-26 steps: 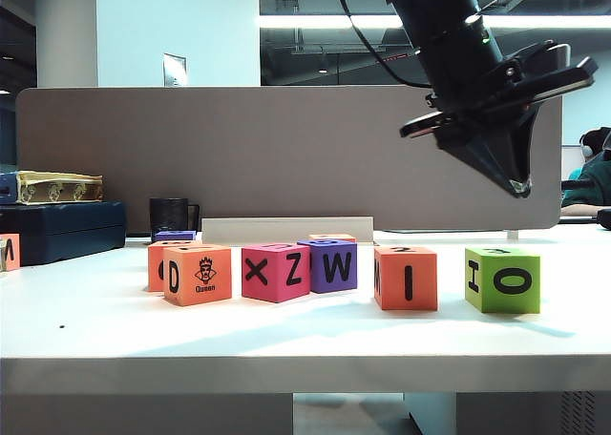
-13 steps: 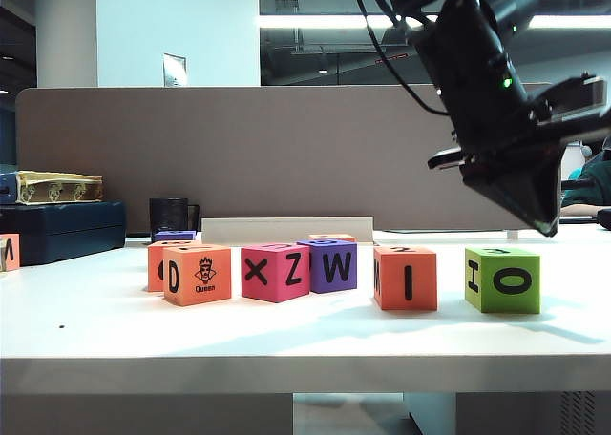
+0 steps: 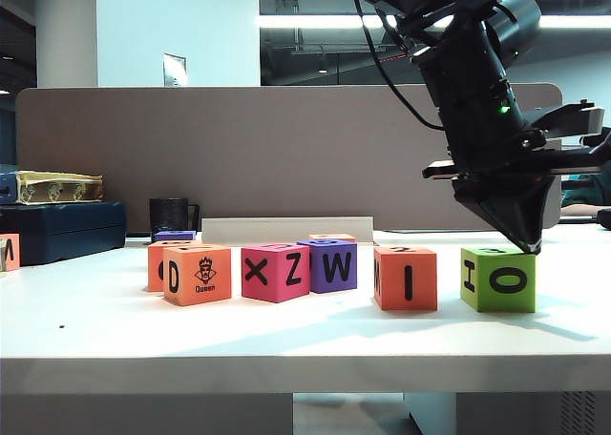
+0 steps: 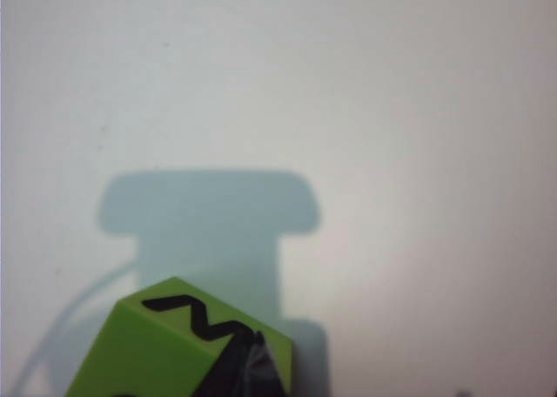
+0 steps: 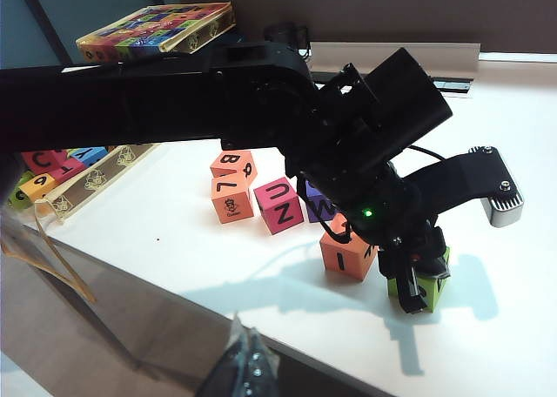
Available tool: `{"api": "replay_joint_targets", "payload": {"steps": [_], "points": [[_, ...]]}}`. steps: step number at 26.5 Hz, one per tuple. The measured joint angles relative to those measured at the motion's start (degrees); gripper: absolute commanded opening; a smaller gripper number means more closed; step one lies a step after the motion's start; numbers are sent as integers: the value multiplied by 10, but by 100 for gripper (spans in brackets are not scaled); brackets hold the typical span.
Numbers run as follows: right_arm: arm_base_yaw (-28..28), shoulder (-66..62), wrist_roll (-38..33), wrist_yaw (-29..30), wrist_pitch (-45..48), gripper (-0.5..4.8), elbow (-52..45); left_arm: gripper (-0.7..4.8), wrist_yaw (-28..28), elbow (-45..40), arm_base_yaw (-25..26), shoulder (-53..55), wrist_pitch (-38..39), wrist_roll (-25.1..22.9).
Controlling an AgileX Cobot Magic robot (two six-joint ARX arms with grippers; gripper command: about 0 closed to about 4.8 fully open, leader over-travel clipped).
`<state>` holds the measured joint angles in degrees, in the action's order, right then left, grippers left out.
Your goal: Select the appropriate blocks from the scattered letter blocks on the table and arrange them in a row to spell out "23".
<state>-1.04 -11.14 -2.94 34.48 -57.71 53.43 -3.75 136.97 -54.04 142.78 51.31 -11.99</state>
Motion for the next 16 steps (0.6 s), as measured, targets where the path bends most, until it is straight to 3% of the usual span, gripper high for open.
{"api": "replay_joint_targets", "payload": {"steps": [16], "points": [[0,0,0,0,0,-1,0,-6,49,3,-1,-1,31,2]]}}
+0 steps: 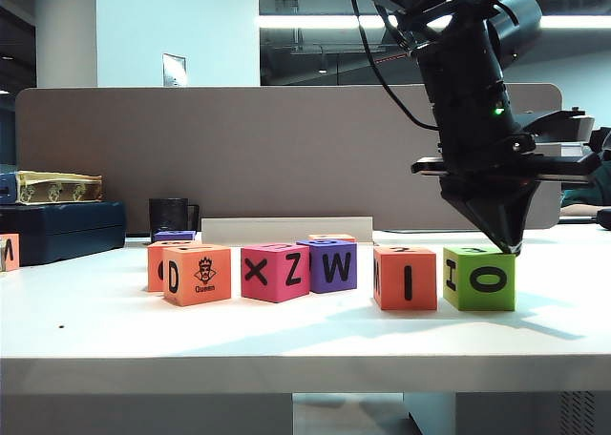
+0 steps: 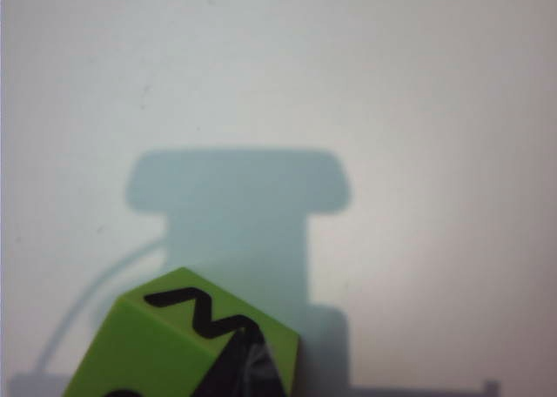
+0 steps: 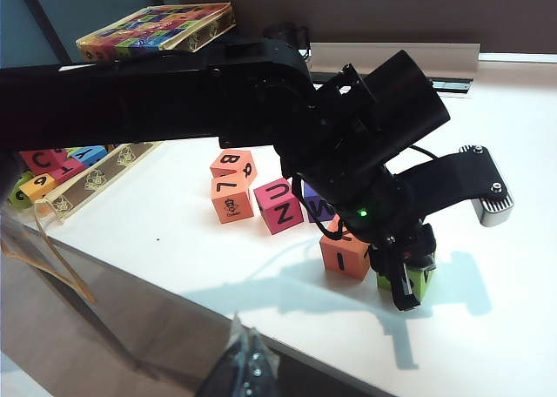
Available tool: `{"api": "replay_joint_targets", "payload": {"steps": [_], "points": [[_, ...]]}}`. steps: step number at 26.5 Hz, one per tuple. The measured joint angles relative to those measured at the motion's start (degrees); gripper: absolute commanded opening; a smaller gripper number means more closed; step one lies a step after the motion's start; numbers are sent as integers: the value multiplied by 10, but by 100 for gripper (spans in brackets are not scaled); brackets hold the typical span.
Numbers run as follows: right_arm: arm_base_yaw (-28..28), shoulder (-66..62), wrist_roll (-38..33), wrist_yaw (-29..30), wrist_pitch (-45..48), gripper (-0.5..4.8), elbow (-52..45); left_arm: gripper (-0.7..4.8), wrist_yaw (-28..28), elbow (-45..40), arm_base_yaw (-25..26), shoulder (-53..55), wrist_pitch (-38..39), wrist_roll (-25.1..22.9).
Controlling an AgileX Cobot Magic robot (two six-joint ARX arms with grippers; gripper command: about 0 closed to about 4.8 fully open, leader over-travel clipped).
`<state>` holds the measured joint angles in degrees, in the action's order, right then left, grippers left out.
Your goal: Select the appropriate blocks from the scattered letter blocks on the table and arrange them in a row to spell out "23".
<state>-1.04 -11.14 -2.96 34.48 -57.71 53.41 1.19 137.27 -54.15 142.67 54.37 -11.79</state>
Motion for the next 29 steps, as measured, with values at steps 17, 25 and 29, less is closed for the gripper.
{"api": "replay_joint_targets", "payload": {"steps": [17,25,29], "points": [[0,0,0,0,0,-1,0,-6,28,2,0,-2,35,14],[0,0,0,0,0,-1,0,-6,34,4,0,-3,45,14],[0,0,0,0,0,-1,0,6,36,5,0,-4,53,15]]}}
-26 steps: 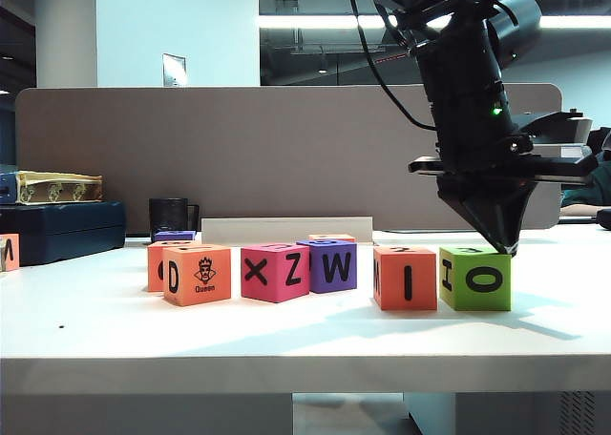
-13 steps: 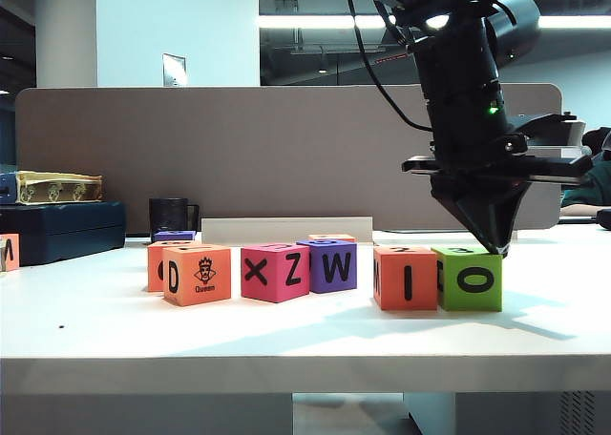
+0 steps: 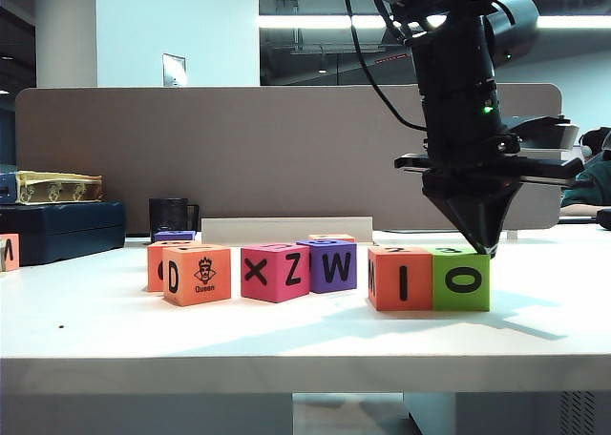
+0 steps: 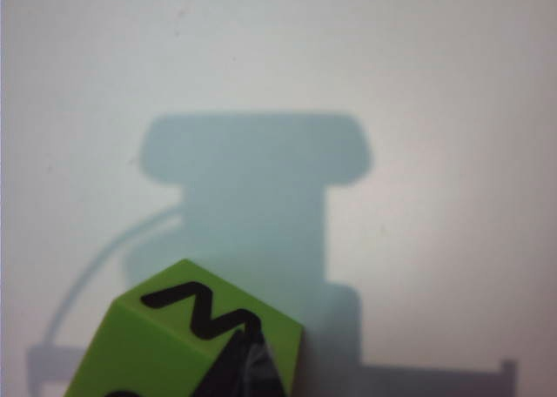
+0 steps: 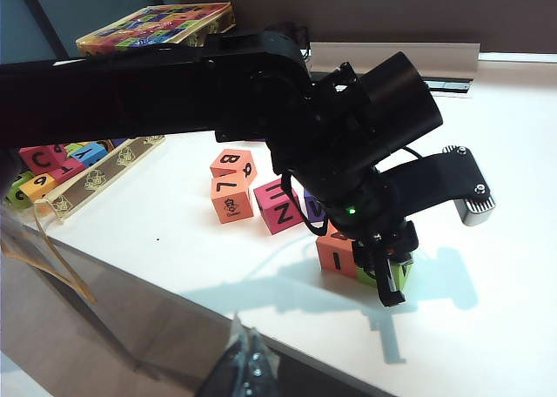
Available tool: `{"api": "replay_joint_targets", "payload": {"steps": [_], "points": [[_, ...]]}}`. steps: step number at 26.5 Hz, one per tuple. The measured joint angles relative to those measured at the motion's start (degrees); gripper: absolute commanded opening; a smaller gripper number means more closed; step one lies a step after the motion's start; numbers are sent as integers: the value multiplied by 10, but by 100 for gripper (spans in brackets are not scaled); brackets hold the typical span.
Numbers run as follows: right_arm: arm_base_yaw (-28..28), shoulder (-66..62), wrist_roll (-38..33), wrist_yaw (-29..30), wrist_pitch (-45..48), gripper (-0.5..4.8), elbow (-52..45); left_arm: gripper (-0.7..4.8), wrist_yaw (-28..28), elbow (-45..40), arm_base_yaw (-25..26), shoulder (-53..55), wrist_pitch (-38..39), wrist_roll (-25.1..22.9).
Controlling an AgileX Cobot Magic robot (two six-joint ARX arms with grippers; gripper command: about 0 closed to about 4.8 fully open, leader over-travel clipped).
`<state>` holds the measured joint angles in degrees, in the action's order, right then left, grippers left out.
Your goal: Select the appropriate blocks from the scattered letter blocks on the table and arrange them in a row to spell out "23".
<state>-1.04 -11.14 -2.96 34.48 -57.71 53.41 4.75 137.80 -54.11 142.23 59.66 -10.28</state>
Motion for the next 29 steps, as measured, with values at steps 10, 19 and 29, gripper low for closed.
{"api": "replay_joint_targets", "payload": {"steps": [10,19,29], "points": [[0,0,0,0,0,-1,0,89,-5,-3,0,-15,-7,0],[0,0,0,0,0,-1,0,80,-5,-4,-1,-81,-24,11],[0,0,0,-10,-14,-1,0,79,19,-3,91,-264,101,11]]}}
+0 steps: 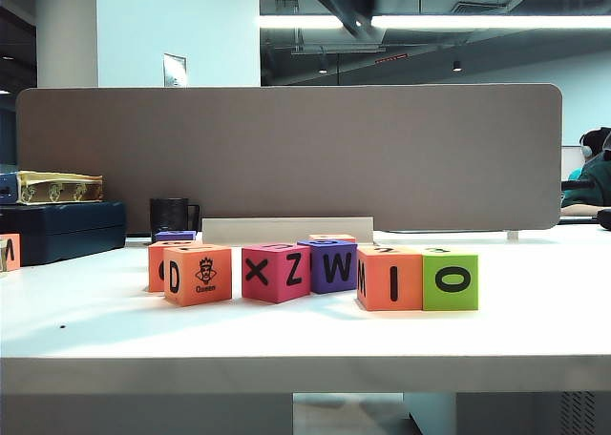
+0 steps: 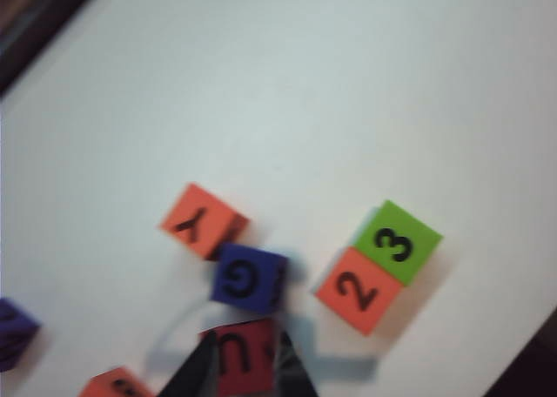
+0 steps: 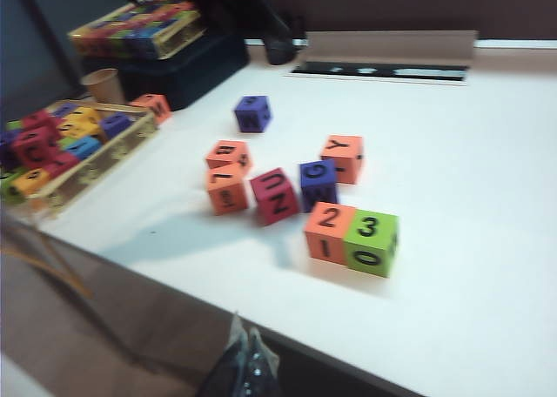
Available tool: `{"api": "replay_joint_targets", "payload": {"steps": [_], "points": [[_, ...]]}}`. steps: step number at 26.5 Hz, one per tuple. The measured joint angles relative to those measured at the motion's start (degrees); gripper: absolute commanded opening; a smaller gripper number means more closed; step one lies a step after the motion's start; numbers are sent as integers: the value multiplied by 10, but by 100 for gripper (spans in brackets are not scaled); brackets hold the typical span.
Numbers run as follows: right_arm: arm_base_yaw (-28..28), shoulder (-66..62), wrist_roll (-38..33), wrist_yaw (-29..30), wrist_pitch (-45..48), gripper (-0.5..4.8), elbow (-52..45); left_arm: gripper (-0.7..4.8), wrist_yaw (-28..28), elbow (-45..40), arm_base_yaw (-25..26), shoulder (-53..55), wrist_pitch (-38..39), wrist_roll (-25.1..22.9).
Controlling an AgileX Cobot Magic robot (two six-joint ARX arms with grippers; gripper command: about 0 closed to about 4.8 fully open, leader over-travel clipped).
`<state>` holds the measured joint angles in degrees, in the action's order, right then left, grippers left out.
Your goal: Select the appropriate blocks from the scattered letter blocks on the table and arrange them in a row to spell out "23".
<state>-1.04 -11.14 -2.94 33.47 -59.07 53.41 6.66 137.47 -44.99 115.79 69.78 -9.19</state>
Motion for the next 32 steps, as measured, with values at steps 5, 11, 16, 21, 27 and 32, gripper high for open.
{"api": "replay_joint_targets", "payload": {"steps": [5,11,16,21,27,32], "points": [[0,0,0,-24,-2,-1,0,79,-2,0,96,-83,21,21],[0,0,0,-30,-22,-1,0,46,-54,-2,183,-101,60,24],[0,0,0,-31,-25,-1,-1,47,-63,-2,216,-100,59,23],[0,0,0,-50,-25,-1,-1,48,-62,-2,229,-113,47,24],[0,0,1,-55,-25,-1,-7,48,28,0,235,-116,51,23],[0,0,43,-143,-25,-1,-27,48,73,-1,240,-122,68,28]]}}
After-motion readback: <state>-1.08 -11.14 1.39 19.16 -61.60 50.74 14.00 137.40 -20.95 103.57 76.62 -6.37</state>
